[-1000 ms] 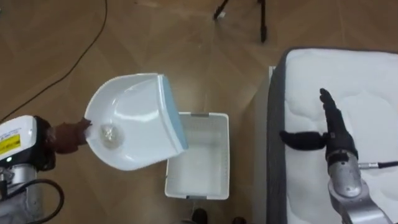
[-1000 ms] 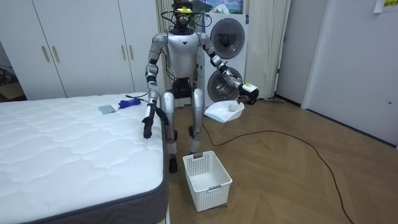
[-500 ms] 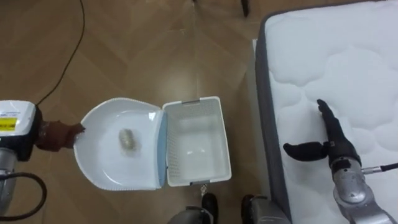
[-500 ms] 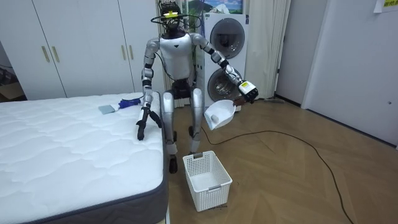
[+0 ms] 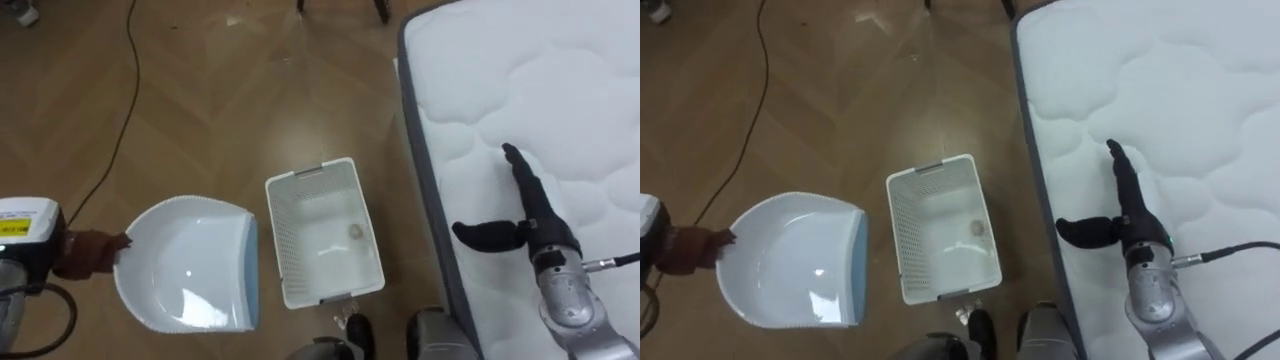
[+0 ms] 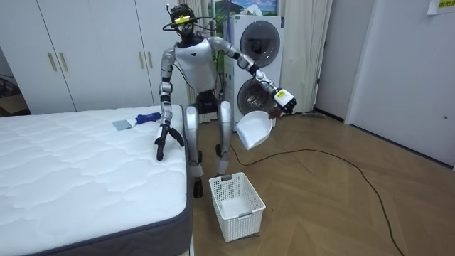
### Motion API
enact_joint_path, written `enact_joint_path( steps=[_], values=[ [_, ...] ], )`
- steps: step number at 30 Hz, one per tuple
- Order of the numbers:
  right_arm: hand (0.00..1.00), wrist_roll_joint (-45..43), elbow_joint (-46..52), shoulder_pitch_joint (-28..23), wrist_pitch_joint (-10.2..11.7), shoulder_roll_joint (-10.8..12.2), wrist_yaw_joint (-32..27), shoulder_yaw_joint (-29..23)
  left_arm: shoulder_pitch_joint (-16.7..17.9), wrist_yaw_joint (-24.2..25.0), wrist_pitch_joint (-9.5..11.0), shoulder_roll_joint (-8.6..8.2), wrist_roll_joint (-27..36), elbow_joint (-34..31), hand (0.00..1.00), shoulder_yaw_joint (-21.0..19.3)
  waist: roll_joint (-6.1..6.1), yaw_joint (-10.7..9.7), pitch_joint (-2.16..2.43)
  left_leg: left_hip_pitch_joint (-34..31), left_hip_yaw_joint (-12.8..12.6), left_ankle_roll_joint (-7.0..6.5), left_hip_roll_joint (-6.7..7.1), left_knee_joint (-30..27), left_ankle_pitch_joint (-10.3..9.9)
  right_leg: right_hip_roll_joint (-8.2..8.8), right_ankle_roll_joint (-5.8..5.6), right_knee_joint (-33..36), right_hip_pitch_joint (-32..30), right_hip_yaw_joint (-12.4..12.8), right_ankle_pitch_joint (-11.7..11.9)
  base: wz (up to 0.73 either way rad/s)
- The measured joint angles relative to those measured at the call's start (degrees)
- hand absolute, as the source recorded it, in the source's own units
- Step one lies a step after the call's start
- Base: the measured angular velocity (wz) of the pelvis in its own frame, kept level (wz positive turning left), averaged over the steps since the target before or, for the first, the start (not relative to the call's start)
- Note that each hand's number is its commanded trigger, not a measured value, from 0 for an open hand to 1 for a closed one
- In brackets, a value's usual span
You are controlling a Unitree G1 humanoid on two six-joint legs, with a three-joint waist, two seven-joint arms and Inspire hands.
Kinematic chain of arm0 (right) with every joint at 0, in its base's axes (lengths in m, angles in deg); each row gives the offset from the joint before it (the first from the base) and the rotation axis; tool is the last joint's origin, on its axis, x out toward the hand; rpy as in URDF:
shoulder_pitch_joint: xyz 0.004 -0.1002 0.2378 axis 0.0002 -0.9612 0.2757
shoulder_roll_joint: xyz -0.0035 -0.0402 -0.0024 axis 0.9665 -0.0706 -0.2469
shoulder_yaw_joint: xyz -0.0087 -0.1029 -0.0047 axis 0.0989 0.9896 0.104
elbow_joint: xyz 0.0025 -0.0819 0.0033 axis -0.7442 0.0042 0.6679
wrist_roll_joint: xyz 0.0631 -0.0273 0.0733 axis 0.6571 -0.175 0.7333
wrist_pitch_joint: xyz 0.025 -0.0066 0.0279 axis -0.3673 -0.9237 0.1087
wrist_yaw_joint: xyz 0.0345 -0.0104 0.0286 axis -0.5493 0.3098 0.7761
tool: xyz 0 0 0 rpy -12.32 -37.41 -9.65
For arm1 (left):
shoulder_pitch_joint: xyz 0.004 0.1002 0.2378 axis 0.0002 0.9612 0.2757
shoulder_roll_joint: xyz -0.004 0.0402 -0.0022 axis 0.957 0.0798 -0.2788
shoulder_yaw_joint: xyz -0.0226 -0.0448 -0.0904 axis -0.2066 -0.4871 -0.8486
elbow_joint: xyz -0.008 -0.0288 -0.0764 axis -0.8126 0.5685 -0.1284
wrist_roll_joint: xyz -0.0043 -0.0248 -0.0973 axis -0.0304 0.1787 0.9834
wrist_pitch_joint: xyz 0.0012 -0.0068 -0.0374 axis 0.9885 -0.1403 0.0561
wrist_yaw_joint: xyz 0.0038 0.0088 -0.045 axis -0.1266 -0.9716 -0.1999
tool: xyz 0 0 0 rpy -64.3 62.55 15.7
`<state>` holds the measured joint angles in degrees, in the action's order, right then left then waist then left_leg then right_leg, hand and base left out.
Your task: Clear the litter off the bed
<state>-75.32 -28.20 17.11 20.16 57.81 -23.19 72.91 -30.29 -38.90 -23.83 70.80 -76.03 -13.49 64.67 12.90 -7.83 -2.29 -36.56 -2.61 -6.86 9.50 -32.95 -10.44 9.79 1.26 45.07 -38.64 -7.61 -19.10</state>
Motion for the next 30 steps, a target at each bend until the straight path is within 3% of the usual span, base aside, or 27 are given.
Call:
enact_joint_path(
  steps=[7,16,21,23,24,26,28,30],
  values=[
    [0.0,-1.6,0.8,-0.3,0.0,-0.2,-0.1,1.0,-1.2,1.1,-1.2,0.0,1.2,3.6,1.0,0.4,0.09,-0.1,0.0,0.3,-1.4,0.07,0.04,0.3,0.0,-0.14,0.06,1.2,-1.0,1.4,-0.3,-0.07],
    [0.0,-1.5,1.6,-1.4,1.4,-0.8,-0.5,1.5,-0.5,1.3,-0.7,-0.02,12.7,4.6,1.0,1.1,-0.41,-0.2,-0.02,2.4,-3.6,0.03,-0.08,1.4,-0.1,0.11,-0.02,1.9,0.0,3.1,-1.1,-0.05],
    [0.0,1.0,1.5,-3.8,1.4,-0.8,-0.7,1.2,1.3,-2.8,2.4,-0.25,15.6,0.8,1.0,-2.9,-2.85,0.5,0.05,5.4,-3.5,0.42,-1.67,1.1,-1.1,-1.69,0.13,-0.6,3.6,3.3,-0.8,-0.15],
    [0.0,2.4,1.3,-5.2,1.3,-0.7,-1.1,0.9,3.3,-5.3,4.0,-0.47,15.5,-1.8,1.0,-5.6,-4.68,2.5,0.18,7.3,-4.8,0.74,-2.98,2.2,-1.4,-4.33,0.27,-2.9,5.0,6.4,0.4,-0.66],
    [0.0,4.0,1.2,-5.7,1.1,-0.7,-1.2,0.9,5.5,-6.7,4.8,-1.15,15.6,-3.8,1.0,-8.2,-5.64,3.9,0.31,8.5,-5.2,0.98,-3.96,2.7,-1.7,-5.84,0.37,-4.5,6.2,7.7,1.4,-0.74],
    [0.0,5.6,1.2,-5.9,1.1,-0.6,-2.0,0.8,9.3,-8.3,5.7,-2.16,15.6,-7.8,1.0,-11.6,-6.51,4.7,0.6,10.2,-5.1,1.4,-4.99,3.6,-2.1,-7.52,0.6,-7.4,8.1,8.9,2.9,-0.75],
    [0.0,5.6,1.3,-6.8,1.0,-0.6,-2.6,-0.2,11.7,-9.6,6.1,-3.88,15.6,-11.7,1.0,-12.6,-7.16,4.6,0.92,12.8,-5.1,1.49,-5.4,5.4,-2.2,-8.08,0.56,-10.0,10.8,9.1,3.8,-0.38],
    [0.0,6.0,1.7,-8.6,0.4,0.2,-2.8,-2.1,14.0,-10.3,7.0,-6.67,15.6,-17.3,1.0,-13.2,-7.98,4.6,1.33,16.2,-5.4,1.44,-6.18,7.1,-2.5,-9.13,0.26,-13.5,14.4,9.7,4.7,-0.21]
  ],
)
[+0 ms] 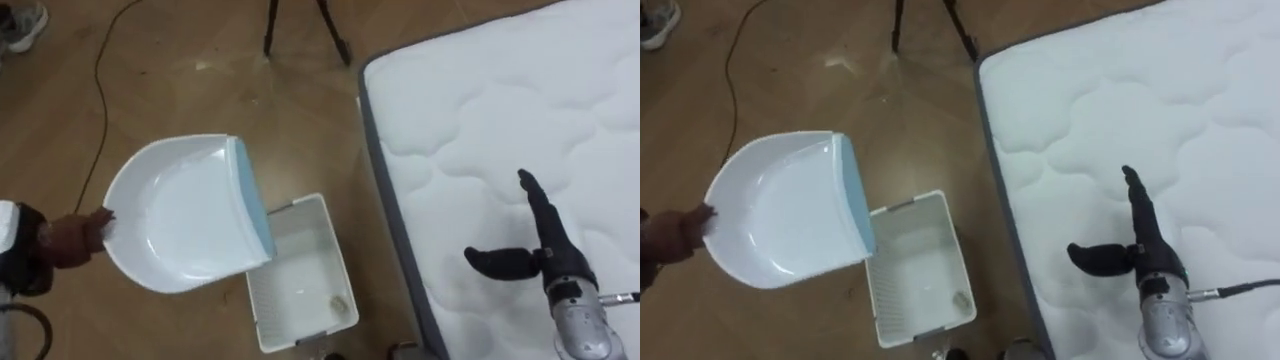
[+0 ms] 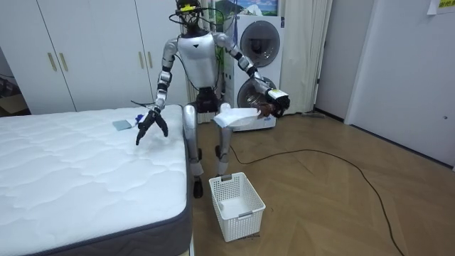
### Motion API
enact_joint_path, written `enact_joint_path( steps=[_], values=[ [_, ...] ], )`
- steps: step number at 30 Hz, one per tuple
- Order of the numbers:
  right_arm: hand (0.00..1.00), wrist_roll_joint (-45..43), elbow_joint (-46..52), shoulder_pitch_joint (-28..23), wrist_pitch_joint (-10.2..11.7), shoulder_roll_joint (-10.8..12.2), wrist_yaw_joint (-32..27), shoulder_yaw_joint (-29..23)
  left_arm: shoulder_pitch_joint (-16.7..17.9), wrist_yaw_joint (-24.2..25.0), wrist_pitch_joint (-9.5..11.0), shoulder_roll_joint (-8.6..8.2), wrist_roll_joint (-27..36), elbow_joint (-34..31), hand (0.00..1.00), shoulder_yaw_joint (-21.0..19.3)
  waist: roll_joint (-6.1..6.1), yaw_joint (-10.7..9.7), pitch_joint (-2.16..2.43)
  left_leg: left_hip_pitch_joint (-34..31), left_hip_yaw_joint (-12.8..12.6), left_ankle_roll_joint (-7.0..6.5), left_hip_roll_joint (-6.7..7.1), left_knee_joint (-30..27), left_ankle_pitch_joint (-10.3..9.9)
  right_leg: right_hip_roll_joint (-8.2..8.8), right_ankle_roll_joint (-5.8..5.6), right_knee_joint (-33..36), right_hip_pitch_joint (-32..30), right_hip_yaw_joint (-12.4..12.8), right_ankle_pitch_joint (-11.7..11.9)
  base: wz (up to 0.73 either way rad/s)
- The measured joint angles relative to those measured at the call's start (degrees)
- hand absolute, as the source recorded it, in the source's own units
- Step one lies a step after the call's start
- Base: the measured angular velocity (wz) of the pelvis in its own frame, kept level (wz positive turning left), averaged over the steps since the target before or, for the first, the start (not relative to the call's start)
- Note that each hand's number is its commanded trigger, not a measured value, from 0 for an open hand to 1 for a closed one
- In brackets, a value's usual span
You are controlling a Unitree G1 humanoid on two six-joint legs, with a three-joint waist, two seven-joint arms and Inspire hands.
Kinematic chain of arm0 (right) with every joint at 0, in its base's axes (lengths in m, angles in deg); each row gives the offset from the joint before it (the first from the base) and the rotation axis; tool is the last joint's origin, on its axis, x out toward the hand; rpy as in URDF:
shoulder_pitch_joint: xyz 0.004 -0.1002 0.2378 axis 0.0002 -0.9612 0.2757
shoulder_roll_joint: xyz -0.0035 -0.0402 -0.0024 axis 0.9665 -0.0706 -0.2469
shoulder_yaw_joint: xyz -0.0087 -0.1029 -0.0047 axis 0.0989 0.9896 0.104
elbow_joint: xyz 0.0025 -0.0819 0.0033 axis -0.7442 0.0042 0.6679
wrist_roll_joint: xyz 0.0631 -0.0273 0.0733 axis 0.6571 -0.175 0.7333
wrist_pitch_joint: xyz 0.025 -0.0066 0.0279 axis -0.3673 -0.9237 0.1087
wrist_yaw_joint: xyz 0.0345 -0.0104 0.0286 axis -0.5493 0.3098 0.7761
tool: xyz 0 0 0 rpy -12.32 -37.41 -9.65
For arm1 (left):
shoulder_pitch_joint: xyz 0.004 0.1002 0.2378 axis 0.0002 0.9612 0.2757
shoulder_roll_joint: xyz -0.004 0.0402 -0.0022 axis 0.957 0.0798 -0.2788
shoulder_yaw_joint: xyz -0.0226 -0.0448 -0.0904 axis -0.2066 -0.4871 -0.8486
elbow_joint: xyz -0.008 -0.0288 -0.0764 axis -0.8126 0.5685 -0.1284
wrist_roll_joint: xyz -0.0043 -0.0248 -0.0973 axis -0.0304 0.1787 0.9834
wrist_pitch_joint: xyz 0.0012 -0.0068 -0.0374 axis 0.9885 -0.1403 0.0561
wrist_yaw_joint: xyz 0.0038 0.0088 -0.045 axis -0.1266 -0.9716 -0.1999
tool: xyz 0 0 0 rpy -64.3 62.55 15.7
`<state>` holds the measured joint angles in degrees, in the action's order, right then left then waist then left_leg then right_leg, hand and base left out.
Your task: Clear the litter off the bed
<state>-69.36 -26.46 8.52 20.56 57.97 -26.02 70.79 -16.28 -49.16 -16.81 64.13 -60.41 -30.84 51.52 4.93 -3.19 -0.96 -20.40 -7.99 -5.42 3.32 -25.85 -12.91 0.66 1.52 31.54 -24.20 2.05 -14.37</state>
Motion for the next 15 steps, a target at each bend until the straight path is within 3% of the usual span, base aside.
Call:
enact_joint_path(
  steps=[2,4,5,6,7,8,9,10,11,12,13,15],
  values=[
    [0.0,0.8,1.1,-0.9,-0.2,1.5,-0.2,-1.9,2.8,-0.4,0.7,-1.6,0.4,-4.9,1.0,-1.1,-1.26,0.3,0.33,2.6,-1.7,-0.09,-0.91,1.6,-0.3,-0.87,0.1,-2.2,2.0,1.0,1.1,-0.55],
    [0.0,0.8,5.3,-2.9,-0.8,2.3,-0.2,-3.8,6.2,-0.9,0.7,-4.64,0.6,-9.8,1.0,-1.9,-2.42,0.7,0.68,6.3,-5.2,-0.18,-2.26,3.2,-0.9,-0.95,0.48,-4.4,4.6,-1.0,2.6,-0.86],
    [0.0,0.8,5.8,-3.3,-0.8,2.4,-0.2,-3.7,7.0,-1.1,0.7,-5.38,0.6,-10.6,1.0,-2.0,-2.8,1.1,0.73,7.4,-6.7,-0.14,-2.67,3.8,-1.1,-0.99,0.62,-4.9,5.1,-1.6,2.9,-1.21],
    [0.0,0.8,5.9,-3.3,-0.9,3.0,-0.2,-3.6,8.0,-1.2,0.8,-6.8,0.5,-11.2,1.0,-2.0,-3.36,2.1,0.66,10.1,-9.8,-0.15,-3.33,5.3,-1.4,-0.65,1.37,-6.3,6.3,-5.1,4.1,-1.12],
    [0.0,0.9,5.9,-3.3,-1.1,3.3,-0.2,-3.6,8.2,-1.2,0.8,-7.5,0.6,-11.3,1.0,-2.0,-3.39,2.2,0.66,11.0,-10.8,-0.15,-3.71,5.7,-1.5,-0.54,1.8,-7.5,7.1,-7.1,4.9,-1.36],
    [0.0,1.0,5.9,-3.1,-1.6,3.8,-0.2,-3.6,8.3,-1.2,0.8,-8.62,0.7,-11.4,1.0,-2.0,-3.49,2.5,0.66,12.9,-13.4,-0.21,-4.44,7.1,-1.6,-0.53,2.16,-9.4,8.3,-10.6,6.5,-1.35],
    [0.0,1.3,5.9,-3.2,-2.1,4.5,-0.3,-3.8,8.2,-1.2,0.9,-9.38,1.9,-11.9,1.0,-2.3,-3.46,3.0,0.74,14.1,-17.3,-0.37,-5.56,8.7,-1.8,-0.6,1.39,-11.0,9.2,-14.1,8.2,-1.4],
    [0.0,1.4,5.9,-3.1,-2.4,4.8,-0.5,-3.8,8.0,-1.2,1.1,-9.65,2.6,-12.0,1.0,-2.7,-3.26,3.4,0.6,14.3,-19.7,-0.46,-6.3,8.9,-1.9,-0.38,0.6,-10.4,9.2,-15.7,8.1,-1.21],
    [0.0,1.6,5.9,-3.8,-2.9,5.1,-1.0,-3.9,7.2,-1.2,1.5,-9.98,4.1,-12.1,1.0,-2.8,-3.26,2.9,0.6,15.5,-24.3,-0.49,-6.85,9.6,-2.2,1.64,-0.32,-5.4,9.6,-18.1,6.0,-0.93],
    [0.0,1.6,5.9,-4.4,-3.3,5.1,-1.7,-4.4,6.2,-1.2,1.9,-10.46,5.0,-12.4,1.0,-2.7,-3.29,2.9,0.57,17.7,-28.7,-0.51,-6.6,11.4,-2.1,3.6,-1.39,-0.9,11.0,-18.1,3.6,-0.86],
    [0.0,1.6,5.9,-4.4,-3.3,5.2,-2.0,-4.7,5.9,-1.2,2.1,-10.61,5.5,-12.8,1.0,-2.8,-3.27,3.2,0.55,18.5,-31.1,-0.51,-6.54,12.2,-2.1,4.55,-1.79,1.0,11.9,-18.2,2.6,-1.14],
    [0.0,1.8,5.8,-3.6,-2.8,5.7,-2.7,-4.4,5.2,-1.2,2.5,-10.74,7.0,-13.5,1.0,-3.4,-3.66,5.3,0.28,20.9,-39.8,-0.59,-6.48,13.3,-2.2,8.96,-3.17,5.4,16.7,-21.1,1.4,-1.66]
  ],
)
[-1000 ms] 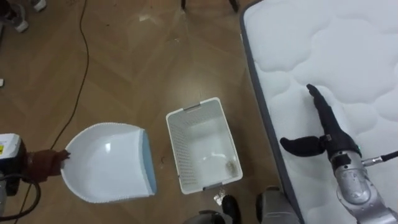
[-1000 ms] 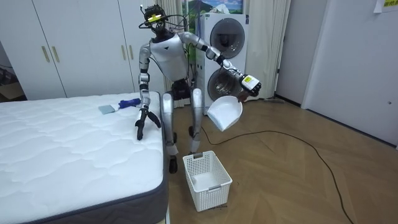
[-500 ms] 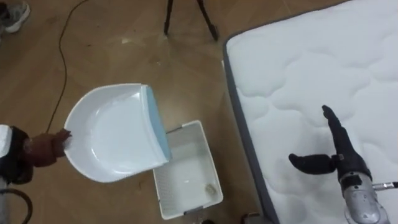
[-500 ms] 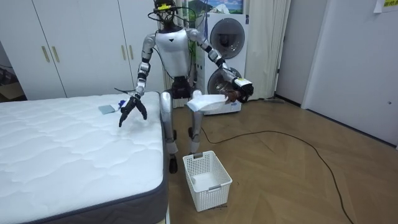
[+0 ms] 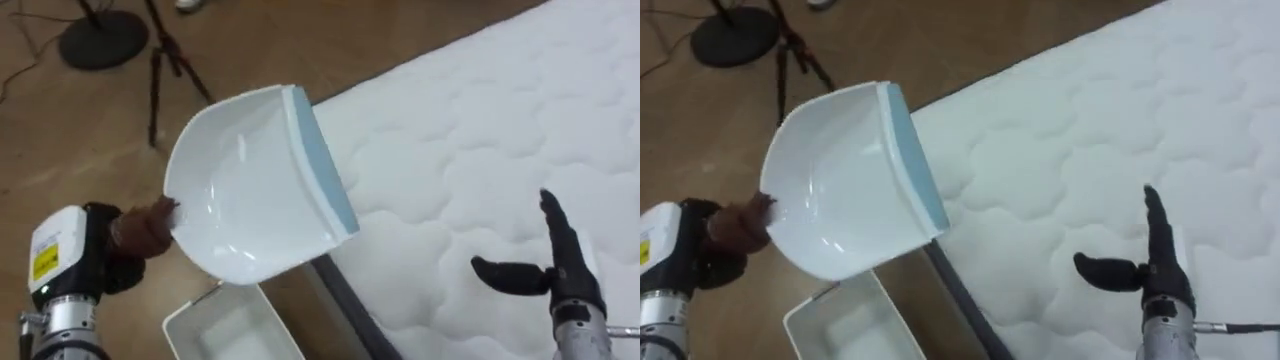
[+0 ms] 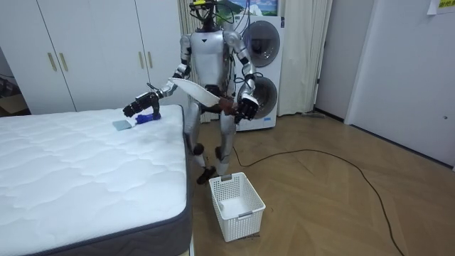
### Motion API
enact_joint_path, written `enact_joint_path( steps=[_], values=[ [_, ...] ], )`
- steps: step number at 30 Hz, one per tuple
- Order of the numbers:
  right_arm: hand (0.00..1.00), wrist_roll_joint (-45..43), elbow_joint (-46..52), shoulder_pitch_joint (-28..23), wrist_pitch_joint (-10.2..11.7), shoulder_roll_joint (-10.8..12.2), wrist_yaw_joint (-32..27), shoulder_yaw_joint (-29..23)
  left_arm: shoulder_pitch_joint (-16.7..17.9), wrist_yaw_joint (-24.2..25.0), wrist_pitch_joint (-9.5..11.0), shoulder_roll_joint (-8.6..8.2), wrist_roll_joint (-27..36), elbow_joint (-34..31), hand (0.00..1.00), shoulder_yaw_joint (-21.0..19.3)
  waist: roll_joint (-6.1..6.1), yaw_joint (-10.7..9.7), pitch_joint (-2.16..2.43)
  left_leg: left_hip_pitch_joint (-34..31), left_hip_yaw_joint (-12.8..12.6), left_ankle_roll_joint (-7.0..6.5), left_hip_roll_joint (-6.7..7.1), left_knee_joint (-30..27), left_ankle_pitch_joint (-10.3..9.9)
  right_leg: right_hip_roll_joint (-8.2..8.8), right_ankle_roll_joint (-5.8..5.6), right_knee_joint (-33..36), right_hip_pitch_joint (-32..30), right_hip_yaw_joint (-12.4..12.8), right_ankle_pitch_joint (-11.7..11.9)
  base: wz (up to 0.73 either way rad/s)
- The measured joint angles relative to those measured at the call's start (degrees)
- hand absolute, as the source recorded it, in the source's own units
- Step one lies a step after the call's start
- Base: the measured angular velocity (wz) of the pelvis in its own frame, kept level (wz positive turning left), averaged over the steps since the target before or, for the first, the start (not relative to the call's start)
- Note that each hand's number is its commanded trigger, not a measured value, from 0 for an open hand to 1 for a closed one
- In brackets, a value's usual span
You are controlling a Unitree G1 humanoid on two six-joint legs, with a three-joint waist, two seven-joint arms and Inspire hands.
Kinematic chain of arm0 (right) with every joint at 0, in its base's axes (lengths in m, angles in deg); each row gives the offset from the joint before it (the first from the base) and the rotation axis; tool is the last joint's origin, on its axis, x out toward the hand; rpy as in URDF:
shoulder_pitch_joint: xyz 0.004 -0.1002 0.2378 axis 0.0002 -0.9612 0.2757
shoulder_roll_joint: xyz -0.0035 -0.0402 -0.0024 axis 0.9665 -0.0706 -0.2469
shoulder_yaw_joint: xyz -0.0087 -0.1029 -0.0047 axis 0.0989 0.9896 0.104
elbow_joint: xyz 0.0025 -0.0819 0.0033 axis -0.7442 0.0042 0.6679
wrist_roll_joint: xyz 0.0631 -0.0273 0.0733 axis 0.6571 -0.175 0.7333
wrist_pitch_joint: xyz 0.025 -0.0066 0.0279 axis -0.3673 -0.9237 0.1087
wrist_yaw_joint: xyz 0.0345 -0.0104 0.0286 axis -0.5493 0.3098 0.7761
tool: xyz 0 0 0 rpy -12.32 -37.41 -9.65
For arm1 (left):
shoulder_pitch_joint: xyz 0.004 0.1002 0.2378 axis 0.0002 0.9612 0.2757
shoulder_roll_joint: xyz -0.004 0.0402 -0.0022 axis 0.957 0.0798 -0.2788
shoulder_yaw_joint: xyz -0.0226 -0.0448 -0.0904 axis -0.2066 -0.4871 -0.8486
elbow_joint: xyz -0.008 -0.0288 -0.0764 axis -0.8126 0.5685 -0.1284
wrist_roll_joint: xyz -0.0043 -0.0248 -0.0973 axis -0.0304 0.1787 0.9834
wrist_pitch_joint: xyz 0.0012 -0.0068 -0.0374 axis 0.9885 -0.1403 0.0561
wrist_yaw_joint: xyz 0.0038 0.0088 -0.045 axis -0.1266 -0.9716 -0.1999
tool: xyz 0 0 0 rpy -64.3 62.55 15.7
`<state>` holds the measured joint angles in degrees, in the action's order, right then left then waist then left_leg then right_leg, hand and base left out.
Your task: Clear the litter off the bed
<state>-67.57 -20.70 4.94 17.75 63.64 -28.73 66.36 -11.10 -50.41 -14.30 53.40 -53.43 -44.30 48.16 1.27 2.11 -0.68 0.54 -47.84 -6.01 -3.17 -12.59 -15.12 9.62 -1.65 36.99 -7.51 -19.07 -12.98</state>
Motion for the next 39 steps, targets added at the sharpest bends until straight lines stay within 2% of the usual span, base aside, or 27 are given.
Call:
enact_joint_path(
  steps=[1,2,3,4,5,7,8,9,10,12,15,18,20,21,22,23,24,25,27,29,30,31,32,33,37,39],
  values=[
    [0.0,0.3,0.0,0.1,0.5,0.1,0.0,1.1,0.0,0.0,0.0,-0.12,0.3,-0.1,1.0,-0.8,-0.46,0.8,-0.05,0.6,-3.0,-0.12,0.0,-0.1,-0.1,1.85,-0.53,-0.5,2.8,-1.5,0.2,-1.49],
    [0.0,0.4,0.0,0.0,0.6,0.2,0.1,1.5,0.0,0.0,0.0,-0.13,0.5,-0.1,1.0,-1.1,-0.76,1.2,-0.03,0.7,-4.5,-0.12,0.03,-0.2,-0.1,2.65,-0.69,-0.8,3.9,-2.2,0.2,-1.31],
    [0.0,0.7,0.0,0.1,0.9,0.7,0.5,1.8,0.0,0.0,0.0,-0.17,0.7,-0.2,1.0,-1.7,-1.5,1.8,-0.07,0.5,-6.5,-0.12,0.03,-0.1,-0.1,3.71,-1.69,-3.0,5.8,-3.7,0.9,-1.31],
    [0.0,1.4,0.0,0.1,1.1,1.2,0.7,1.9,0.0,0.0,0.0,-0.49,0.8,-0.2,1.0,-2.1,-1.86,2.6,-0.08,0.2,-6.9,-0.11,-0.05,-0.2,-0.1,3.91,-2.92,-7.1,7.0,-4.8,0.3,-1.34],
    [0.0,1.7,-0.1,0.1,1.1,1.3,0.8,1.9,0.0,0.1,-0.1,-0.78,0.8,-0.2,1.0,-2.1,-1.95,3.1,-0.09,-0.1,-6.2,-0.06,-0.06,-0.4,0.0,3.77,-3.39,-9.0,7.2,-4.9,0.0,-1.4],
    [0.0,1.9,-1.1,1.0,1.0,1.3,0.9,2.4,0.5,0.1,0.0,-1.32,0.9,-0.2,1.0,-2.1,-1.93,3.8,-0.08,-1.3,0.1,-0.04,-0.07,-2.5,0.1,3.1,-4.29,-14.3,8.2,-5.3,-1.0,-1.4],
    [0.0,1.8,-1.2,1.1,1.1,1.3,1.1,2.4,0.4,0.1,0.0,-1.31,0.9,-0.2,1.0,-2.1,-1.87,3.5,-0.02,-1.8,1.5,-0.04,-0.13,-3.1,0.1,2.87,-4.32,-15.5,8.7,-5.3,-1.1,-1.0],
    [0.0,1.8,-1.2,1.2,1.1,1.3,1.5,2.4,0.1,0.1,0.0,-1.3,0.9,-0.2,1.0,-2.1,-1.59,2.5,0.25,-3.1,4.4,-0.02,-0.31,-4.3,0.1,2.3,-4.34,-17.5,9.0,-4.8,-1.2,-0.5],
    [0.0,1.8,-1.2,1.2,1.0,1.3,1.6,2.4,-0.2,0.2,0.0,-1.31,0.8,-0.2,1.0,-2.1,-1.57,1.7,0.25,-3.5,5.2,0.08,-0.33,-4.5,0.1,2.15,-4.4,-18.1,8.9,-4.7,-1.1,-0.43],
    [0.0,1.8,-1.3,0.2,1.0,1.6,2.5,2.5,-0.9,1.0,0.0,-1.72,0.4,-0.5,1.0,-2.1,-1.51,-1.0,0.28,-4.0,5.3,0.62,-1.55,-5.0,0.5,1.13,-3.8,-18.8,8.1,-4.5,-0.4,-0.27],
    [0.0,1.5,-1.2,-0.5,1.0,1.6,3.3,1.8,-0.2,3.2,-0.6,-3.12,0.4,-1.0,1.0,-1.9,-1.69,-2.6,0.42,-3.9,3.7,1.0,-2.87,-5.0,1.4,-0.02,-2.88,-19.9,7.4,-3.8,0.1,-0.3],
    [0.0,1.3,-1.2,-0.7,1.1,1.7,4.4,1.8,0.7,4.8,-0.8,-4.99,0.4,-1.4,1.0,-0.7,-1.72,-3.4,0.53,-3.7,2.5,1.24,-3.96,-4.7,2.6,-1.17,-2.06,-21.1,6.8,-2.2,0.5,-0.31],
    [0.0,1.2,-1.4,-0.9,1.1,2.1,5.6,1.8,1.5,5.6,-0.9,-6.03,0.4,-1.3,1.0,-0.3,-1.89,-3.5,0.56,-3.5,3.5,1.56,-4.25,-5.0,3.2,-1.81,-1.36,-21.4,6.4,-0.9,0.9,-0.48],
    [0.0,1.0,-1.8,-0.9,1.1,2.1,6.3,1.8,2.1,5.8,-1.0,-6.59,0.4,-1.3,1.0,0.2,-2.0,-3.0,0.55,-3.5,7.6,1.92,-3.97,-5.3,3.5,-2.16,-0.87,-21.1,6.0,0.6,1.2,-1.01],
    [0.0,0.9,-2.6,-0.5,1.1,2.1,7.2,1.9,3.0,6.3,-1.0,-6.69,0.3,-1.3,1.0,0.6,-2.03,-1.1,0.52,-3.5,15.5,2.63,-2.94,-5.4,3.9,-3.1,-0.13,-21.2,5.5,3.5,1.5,-1.24],
    [0.0,0.7,-2.9,-0.3,1.1,2.2,7.7,1.9,3.5,6.7,-1.0,-6.74,0.3,-1.3,1.0,0.6,-1.99,-0.2,0.51,-3.5,21.4,3.08,-2.1,-5.4,4.1,-3.69,0.14,-21.3,5.3,5.3,1.7,-1.38],
    [0.0,0.0,-3.1,-0.2,1.1,2.2,8.5,1.9,4.6,7.3,-1.1,-6.82,0.4,-1.0,1.0,0.6,-1.79,0.1,0.51,-3.4,30.8,4.0,-0.59,-5.1,4.2,-4.74,0.52,-21.4,5.3,7.9,2.1,-1.2],
    [0.0,-0.4,-3.2,-0.3,1.0,2.1,8.9,1.9,5.7,8.2,-1.4,-7.01,0.3,-1.0,1.0,0.6,-1.55,0.4,0.58,-2.8,36.7,4.87,0.72,-4.8,3.9,-5.78,0.69,-21.5,5.1,10.4,2.4,-1.1],
    [0.0,-0.9,-3.1,-0.3,1.0,2.1,9.5,1.8,7.1,9.5,-1.4,-7.47,0.1,-1.0,1.0,0.6,-1.19,1.0,0.82,-1.8,39.7,5.7,0.85,-4.0,3.4,-7.45,1.15,-21.3,4.1,13.6,3.0,-1.04],
    [0.0,-1.9,-3.1,-0.5,1.0,2.3,10.0,1.6,7.7,10.6,-1.4,-8.05,-0.8,-1.0,1.0,0.6,-1.14,0.2,0.86,-1.0,38.8,6.12,0.44,-2.9,3.3,-8.4,1.54,-21.3,3.7,15.4,3.5,-0.69],
    [0.0,-2.6,-3.0,-0.5,1.0,2.4,10.1,1.3,7.9,11.3,-1.4,-8.45,-0.9,-1.0,1.0,0.6,-1.02,-0.4,0.88,-0.5,37.7,6.31,0.15,-2.2,3.4,-8.82,2.25,-21.4,3.4,16.4,4.0,-0.4],
    [0.0,-2.7,-3.0,-0.5,1.0,2.4,10.1,1.3,7.9,11.6,-1.4,-8.57,-1.1,-1.0,1.0,0.6,-0.98,-0.4,0.86,-0.2,37.1,6.43,-0.03,-1.8,3.5,-9.07,2.47,-21.4,3.3,17.0,4.2,-0.45],
    [0.0,-2.6,-3.0,-0.5,1.0,2.6,10.1,1.3,7.9,11.9,-1.3,-8.6,-1.5,-1.2,0.27,0.6,-0.94,-0.7,0.86,0.2,37.0,6.68,-0.16,-1.2,3.5,-9.39,2.76,-21.4,3.3,17.3,4.3,-0.3],
    [0.0,-2.7,-3.0,-0.5,1.0,3.0,10.0,1.3,7.8,12.0,-1.3,-8.63,-1.9,-1.3,0.0,0.6,-0.92,-1.4,0.88,0.6,37.2,6.87,-0.25,-0.7,3.6,-9.59,2.86,-21.7,3.5,17.3,4.4,-0.17],
    [0.0,-2.7,-3.6,-1.2,1.0,3.8,10.2,1.3,7.8,12.1,-1.3,-8.81,-1.9,-1.3,0.0,0.6,-0.39,-3.2,0.72,3.1,37.8,7.23,-0.21,1.5,3.8,-9.96,3.0,-22.7,5.4,17.3,4.5,0.0],
    [0.0,-2.8,-5.1,-1.5,1.0,3.8,11.3,1.1,7.7,12.2,-1.3,-8.92,-1.8,-1.3,0.0,0.6,0.0,-3.5,0.92,3.8,37.7,7.23,-0.07,2.8,3.8,-10.04,2.94,-23.4,5.7,17.6,4.4,-0.09]
  ],
)
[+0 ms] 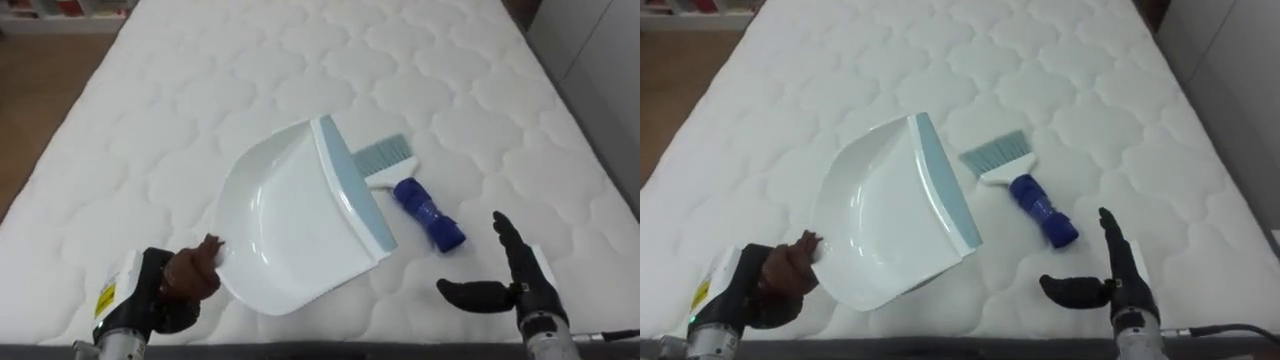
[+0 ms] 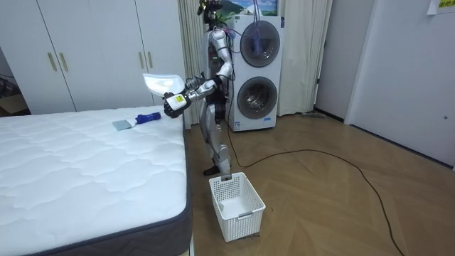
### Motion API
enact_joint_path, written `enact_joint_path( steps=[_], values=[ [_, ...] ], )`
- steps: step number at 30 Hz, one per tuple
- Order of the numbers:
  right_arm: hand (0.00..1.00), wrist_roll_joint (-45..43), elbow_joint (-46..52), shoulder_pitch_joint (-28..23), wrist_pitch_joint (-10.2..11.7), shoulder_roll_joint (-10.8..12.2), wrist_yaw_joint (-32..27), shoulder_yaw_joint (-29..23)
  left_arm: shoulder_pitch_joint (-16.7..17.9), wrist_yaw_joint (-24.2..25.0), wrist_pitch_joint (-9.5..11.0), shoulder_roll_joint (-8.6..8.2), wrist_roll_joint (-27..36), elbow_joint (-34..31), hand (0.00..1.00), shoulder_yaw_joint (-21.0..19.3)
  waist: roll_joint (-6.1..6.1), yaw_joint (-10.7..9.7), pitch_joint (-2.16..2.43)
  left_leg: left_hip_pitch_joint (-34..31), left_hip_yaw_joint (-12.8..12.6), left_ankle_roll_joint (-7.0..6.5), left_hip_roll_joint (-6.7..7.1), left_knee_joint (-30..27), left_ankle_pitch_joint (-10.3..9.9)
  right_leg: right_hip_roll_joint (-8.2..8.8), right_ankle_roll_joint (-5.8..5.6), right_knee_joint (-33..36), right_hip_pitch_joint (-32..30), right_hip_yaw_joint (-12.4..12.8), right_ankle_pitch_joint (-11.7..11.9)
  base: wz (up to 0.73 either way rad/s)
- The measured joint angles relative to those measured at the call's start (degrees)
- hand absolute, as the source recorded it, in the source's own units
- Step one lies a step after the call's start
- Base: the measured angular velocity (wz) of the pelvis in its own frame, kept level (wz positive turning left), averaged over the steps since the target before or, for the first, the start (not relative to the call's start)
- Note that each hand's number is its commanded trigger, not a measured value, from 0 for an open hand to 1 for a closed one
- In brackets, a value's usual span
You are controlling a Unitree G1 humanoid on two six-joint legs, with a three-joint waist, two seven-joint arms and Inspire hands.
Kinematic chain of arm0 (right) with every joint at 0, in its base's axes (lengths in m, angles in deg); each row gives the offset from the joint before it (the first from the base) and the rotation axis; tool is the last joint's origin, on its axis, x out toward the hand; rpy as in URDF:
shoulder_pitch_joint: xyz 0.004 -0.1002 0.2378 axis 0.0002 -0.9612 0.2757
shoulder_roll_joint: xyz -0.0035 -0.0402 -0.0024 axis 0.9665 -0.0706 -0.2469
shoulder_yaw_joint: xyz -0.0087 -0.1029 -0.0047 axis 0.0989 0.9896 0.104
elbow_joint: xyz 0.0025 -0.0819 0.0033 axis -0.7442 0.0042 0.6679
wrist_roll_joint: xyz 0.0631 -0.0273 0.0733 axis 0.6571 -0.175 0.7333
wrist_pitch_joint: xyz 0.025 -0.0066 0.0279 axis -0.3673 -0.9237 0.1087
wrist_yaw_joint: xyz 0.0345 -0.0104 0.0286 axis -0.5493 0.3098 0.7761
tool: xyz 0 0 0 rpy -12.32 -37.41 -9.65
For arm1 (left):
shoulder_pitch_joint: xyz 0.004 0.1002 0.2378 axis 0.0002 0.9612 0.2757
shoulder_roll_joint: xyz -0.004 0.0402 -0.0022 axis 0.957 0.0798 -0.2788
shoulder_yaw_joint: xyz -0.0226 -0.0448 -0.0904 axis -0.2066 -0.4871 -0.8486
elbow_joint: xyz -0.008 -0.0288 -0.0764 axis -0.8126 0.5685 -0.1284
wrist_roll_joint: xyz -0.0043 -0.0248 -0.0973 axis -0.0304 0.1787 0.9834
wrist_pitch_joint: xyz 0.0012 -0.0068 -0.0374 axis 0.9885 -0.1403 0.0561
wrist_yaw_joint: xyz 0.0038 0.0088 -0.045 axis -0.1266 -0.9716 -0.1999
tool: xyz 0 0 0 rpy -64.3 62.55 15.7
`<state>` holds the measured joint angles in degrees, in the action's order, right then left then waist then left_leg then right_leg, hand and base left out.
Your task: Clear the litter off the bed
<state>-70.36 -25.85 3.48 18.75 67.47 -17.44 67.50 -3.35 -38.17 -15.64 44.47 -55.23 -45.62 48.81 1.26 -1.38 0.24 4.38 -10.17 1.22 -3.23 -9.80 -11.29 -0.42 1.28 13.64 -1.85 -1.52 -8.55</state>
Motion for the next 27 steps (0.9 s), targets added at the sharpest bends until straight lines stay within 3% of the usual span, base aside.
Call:
enact_joint_path(
  steps=[7,12,16,19,27],
  values=[
    [0.0,-2.3,-5.6,-0.1,-0.8,1.3,1.7,0.0,0.0,1.2,-0.1,-0.46,-0.1,1.9,0.0,0.1,-0.74,0.0,-0.71,1.1,-0.5,-0.01,0.15,0.4,0.0,-0.24,-0.23,-1.4,1.1,1.6,-0.1,-0.12],
    [0.0,-2.4,-6.1,-1.9,-1.2,1.4,1.9,0.0,-0.1,1.3,-0.2,-0.6,-0.9,4.5,0.0,0.0,0.02,-0.3,-1.15,1.3,-0.5,0.0,0.07,0.5,0.0,-0.34,-0.2,-2.1,1.9,1.6,-0.1,-0.07],
    [0.0,-2.1,-6.8,-2.5,-1.2,1.4,2.1,-0.2,-0.4,1.6,-0.1,-0.61,-0.8,5.5,0.0,0.0,0.61,-0.6,-0.82,1.5,-0.4,0.0,0.0,0.5,0.0,-0.37,-0.15,-2.6,2.4,1.3,-0.1,0.0],
    [0.0,-1.9,-8.4,-2.8,-1.3,1.5,2.1,-1.9,-3.4,1.6,-0.4,-0.6,-0.5,9.8,0.0,-1.0,1.36,-0.2,-0.39,2.4,-0.5,0.0,0.0,0.6,0.0,-0.4,-0.12,-3.0,3.0,1.3,0.0,0.0],
    [0.0,-2.5,-8.4,-2.4,-3.4,2.9,3.3,-2.7,-11.1,0.6,-1.7,-0.4,6.1,10.1,0.0,-4.2,1.46,-0.8,-0.45,2.9,-0.3,0.01,0.02,1.2,0.0,-0.56,-0.16,-3.0,2.9,1.7,-0.1,-0.01]
  ],
)
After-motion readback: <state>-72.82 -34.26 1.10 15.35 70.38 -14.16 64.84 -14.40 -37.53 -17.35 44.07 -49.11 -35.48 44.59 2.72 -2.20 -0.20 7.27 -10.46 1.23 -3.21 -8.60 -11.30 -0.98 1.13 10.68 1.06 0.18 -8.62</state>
